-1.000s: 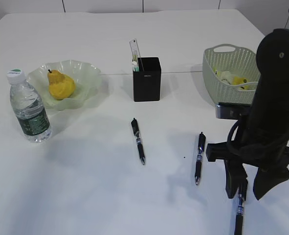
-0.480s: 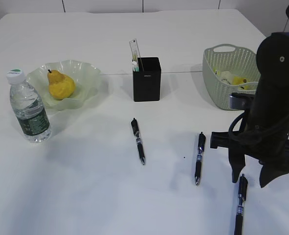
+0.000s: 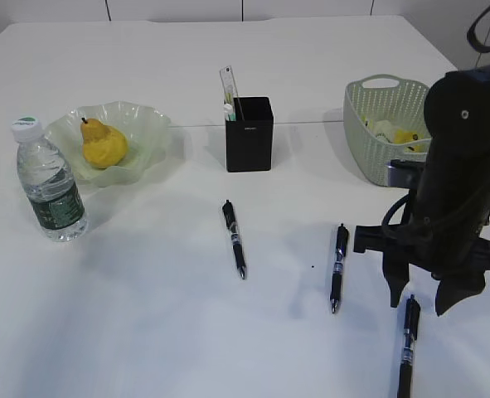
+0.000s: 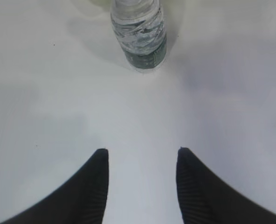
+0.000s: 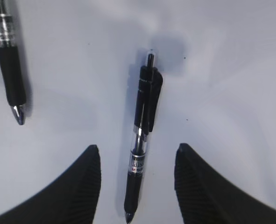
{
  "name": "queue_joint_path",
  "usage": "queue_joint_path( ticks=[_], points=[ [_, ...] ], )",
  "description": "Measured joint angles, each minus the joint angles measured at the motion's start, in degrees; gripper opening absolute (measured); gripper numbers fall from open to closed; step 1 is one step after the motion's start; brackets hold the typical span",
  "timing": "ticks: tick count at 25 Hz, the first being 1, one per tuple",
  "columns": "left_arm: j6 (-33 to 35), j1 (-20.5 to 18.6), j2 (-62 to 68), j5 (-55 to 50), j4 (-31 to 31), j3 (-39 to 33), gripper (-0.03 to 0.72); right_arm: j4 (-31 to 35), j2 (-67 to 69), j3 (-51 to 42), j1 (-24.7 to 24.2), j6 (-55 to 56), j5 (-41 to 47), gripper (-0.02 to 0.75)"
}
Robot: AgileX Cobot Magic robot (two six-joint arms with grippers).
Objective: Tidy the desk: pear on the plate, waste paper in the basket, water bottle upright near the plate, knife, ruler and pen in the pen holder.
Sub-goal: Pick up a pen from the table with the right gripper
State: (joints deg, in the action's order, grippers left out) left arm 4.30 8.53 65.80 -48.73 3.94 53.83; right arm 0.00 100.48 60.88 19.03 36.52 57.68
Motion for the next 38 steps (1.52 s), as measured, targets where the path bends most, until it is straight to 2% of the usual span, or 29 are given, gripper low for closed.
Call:
queue_joint_path(
  ticks=[8,17,24,31,38],
  points=[
    [0.00,0.00,0.00,-0.12,-0.11,0.00,0.330,0.00,4.48,0.00,0.00,0.09,-0.48,0.407],
    [0.00,0.00,0.00,-0.12,-0.11,0.00,0.330,-0.57,4.71,0.00,0.00,0.22,-0.62,0.406],
    [0.00,0.00,0.00,-0.12,-0.18,0.00,0.330,-0.70,4.75,0.00,0.00,4.50,-2.17,0.406],
    [0.00,0.00,0.00,-0.12,-0.18,0.00,0.330,1.08,4.75,0.00,0.00,4.74,-4.19,0.405],
    [0.00,0.00,0.00,-0.12,-0.18,0.00,0.330,0.00,4.75,0.00,0.00,4.86,-3.79,0.305]
  ],
)
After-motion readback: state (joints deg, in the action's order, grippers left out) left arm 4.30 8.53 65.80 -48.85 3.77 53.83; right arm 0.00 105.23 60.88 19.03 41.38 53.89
